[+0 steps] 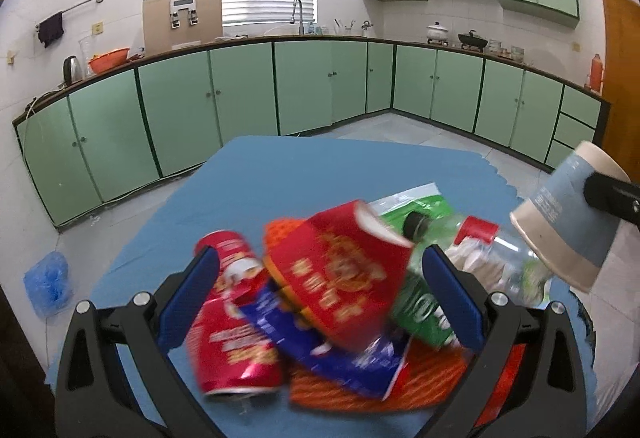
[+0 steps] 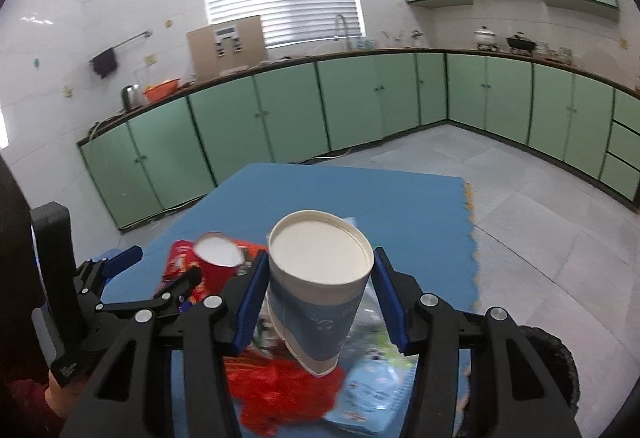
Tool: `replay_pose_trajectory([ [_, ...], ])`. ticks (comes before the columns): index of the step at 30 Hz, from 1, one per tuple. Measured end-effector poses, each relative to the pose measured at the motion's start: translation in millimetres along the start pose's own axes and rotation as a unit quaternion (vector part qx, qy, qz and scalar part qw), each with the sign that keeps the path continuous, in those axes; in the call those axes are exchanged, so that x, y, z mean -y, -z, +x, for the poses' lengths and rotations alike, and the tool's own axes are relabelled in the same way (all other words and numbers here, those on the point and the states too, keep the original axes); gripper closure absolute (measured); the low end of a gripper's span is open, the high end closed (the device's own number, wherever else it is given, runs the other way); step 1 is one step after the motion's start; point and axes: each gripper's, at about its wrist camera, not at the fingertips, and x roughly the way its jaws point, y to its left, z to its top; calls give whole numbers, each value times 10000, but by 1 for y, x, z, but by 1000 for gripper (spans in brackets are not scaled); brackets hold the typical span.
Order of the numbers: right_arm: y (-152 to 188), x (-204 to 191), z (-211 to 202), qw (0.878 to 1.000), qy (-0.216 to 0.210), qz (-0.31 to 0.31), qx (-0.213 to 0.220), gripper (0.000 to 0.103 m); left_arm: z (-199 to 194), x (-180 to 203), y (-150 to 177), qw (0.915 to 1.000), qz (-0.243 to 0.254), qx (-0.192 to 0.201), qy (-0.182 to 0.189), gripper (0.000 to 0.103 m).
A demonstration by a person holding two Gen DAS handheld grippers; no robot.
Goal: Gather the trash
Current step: 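Grasp the red paper box with the left gripper while the right gripper holds the cup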
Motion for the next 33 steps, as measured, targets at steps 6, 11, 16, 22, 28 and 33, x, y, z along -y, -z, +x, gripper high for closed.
replay_pose_trajectory([
  [6, -1, 15, 5, 9999, 124, 98, 36, 52, 21, 23, -2, 9999, 16, -56, -150, 5],
  [11, 5, 22, 11, 9999, 84, 101, 74, 51, 37, 32, -4, 9994, 34, -191, -303, 5],
  [16, 11, 31, 16, 9998, -12, 189, 93, 51, 47, 27, -4, 9984, -23, -294, -473, 5],
  [22, 11, 37, 15, 9996, -79, 257, 110, 51, 35, 17, -5, 9989, -158, -141, -415, 25],
  [28, 12, 32, 8, 9996, -109, 207, 145, 51, 26, 4, -2, 9988, -433, -230, -66, 47],
  [33, 9, 24, -3, 9996, -103, 118, 217, 51, 5, -4, -3, 9986, -519, -54, 8, 51],
])
